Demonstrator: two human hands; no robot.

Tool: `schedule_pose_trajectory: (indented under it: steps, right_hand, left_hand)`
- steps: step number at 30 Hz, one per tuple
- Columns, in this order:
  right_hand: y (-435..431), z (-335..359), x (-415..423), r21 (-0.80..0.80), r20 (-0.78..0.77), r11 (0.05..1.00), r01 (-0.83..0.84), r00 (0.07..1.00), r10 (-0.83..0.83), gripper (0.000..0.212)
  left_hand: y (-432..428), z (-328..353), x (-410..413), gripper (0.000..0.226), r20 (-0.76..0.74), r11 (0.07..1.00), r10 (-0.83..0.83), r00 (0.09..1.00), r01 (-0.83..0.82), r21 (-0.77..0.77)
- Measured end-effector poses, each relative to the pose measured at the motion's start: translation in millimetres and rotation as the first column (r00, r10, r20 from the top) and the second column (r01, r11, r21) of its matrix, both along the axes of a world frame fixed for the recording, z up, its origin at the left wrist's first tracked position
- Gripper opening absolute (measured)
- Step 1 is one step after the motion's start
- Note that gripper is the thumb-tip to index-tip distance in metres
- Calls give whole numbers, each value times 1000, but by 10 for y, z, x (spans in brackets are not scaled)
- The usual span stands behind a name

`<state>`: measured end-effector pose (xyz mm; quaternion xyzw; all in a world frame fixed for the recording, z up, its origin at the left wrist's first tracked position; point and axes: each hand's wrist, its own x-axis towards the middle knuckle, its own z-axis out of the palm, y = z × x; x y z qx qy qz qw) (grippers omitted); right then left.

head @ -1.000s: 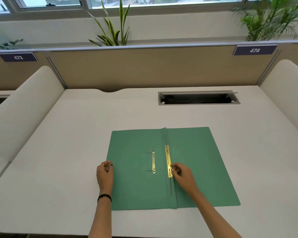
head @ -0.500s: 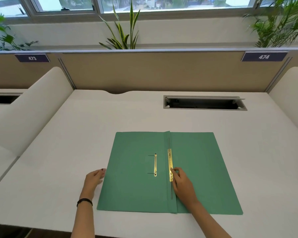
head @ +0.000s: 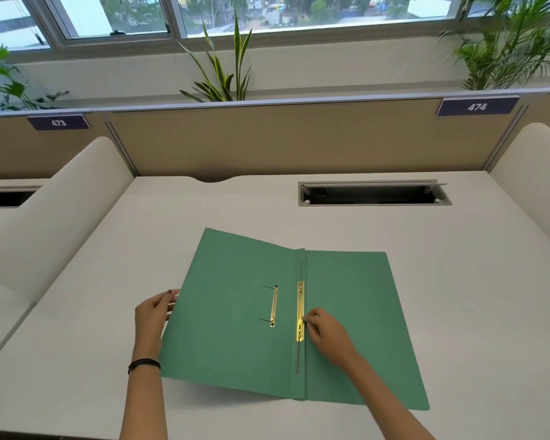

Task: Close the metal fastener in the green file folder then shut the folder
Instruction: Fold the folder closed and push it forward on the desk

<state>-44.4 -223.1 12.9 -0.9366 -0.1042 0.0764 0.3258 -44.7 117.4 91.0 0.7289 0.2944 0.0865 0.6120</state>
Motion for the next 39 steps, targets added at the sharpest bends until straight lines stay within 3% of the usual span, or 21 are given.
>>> schedule_pose_trajectory:
  steps: [5,9,12,15,21,26,29,32,39]
  right_hand:
    - [-69,456,179,225,-250,972,73,968,-15,24]
    - [-156,914,198,388,-272,914,113,962,-4,23]
    - [-206,1196,162,464,-270,876,133,963,-3,24]
    - [-233,1370,96,489,-284,863,129,959,17,25]
    - [-302,1586,-42,533,-301,822,200,953,-37,32]
    - [-451,1702,-135,594,-271,751,290,950,-153,19]
    - [-567,1718,-174,577,-279,744,337,937,-209,35]
    - [-680,1732,-203,562,-296,743,364,927,-230,48]
    - [-860,1761,-248,578,-293,732,361,929,-227,24]
  left_hand:
    - [-243,435,102,24,86,990,-144,986,144,15]
    - [-575,701,136,24,113,956,-289,951,293,-22]
    - [-785,848,127,20,81,879,-461,884,467,-100]
    - [-951,979,105,23,43,784,-612,790,613,-94]
    - [-1371,1151,142,29,66,685,-727,684,728,-6]
    - [-1787,1127,164,28,37,535,-844,534,844,27]
    - [-1960,1048,159,27,-4,461,-887,462,887,33]
    - [-2028,965,156,27,-33,434,-900,435,901,23]
    - [-1876,779,167,33,-112,473,-876,469,881,-12]
